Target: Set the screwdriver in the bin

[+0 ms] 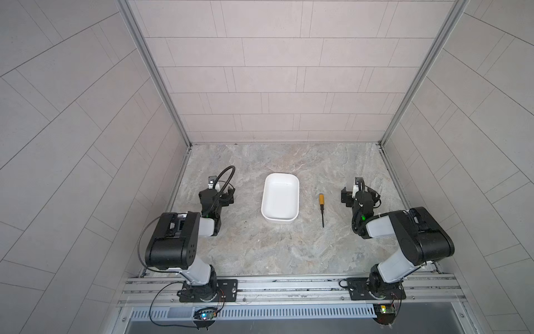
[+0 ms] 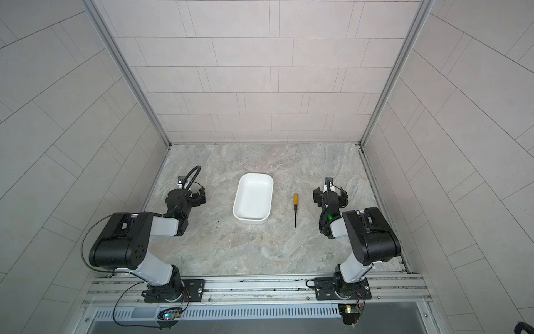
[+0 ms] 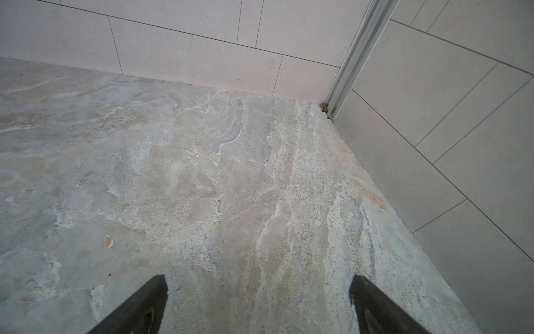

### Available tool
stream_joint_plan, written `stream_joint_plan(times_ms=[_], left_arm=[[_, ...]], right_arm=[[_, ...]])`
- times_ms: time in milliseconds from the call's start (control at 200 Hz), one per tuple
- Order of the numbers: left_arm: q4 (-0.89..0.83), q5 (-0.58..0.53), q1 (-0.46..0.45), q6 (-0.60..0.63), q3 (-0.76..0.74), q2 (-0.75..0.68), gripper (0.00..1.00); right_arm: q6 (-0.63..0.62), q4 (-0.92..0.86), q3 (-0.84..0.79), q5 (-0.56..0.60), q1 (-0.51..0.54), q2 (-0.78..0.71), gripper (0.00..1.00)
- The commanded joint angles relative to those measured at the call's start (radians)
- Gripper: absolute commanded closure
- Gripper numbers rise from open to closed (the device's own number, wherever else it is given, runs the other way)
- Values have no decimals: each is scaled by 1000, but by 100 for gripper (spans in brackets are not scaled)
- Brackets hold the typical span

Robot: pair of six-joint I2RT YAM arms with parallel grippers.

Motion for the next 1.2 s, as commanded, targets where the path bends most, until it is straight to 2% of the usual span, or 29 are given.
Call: stream_joint_plan(times_ms=[0,795,955,1060,1196], left_arm=[[10,28,1,-3,16,6,0],[20,46,4,-1,8,-1,0],[65,55,3,-3,-81,-137,0],[-101,53,2,-17,-51,-257,0],[-537,19,-25,-98,150,-381,0]], right_arm=[[-1,0,6,-1,-5,-12,1],[-10,31,-5,21,5,-8,1],[-33,102,-36,83,35,0,1],[-57,260,-92,216,86,28,1],[-67,313,-112,216,94,33,1]])
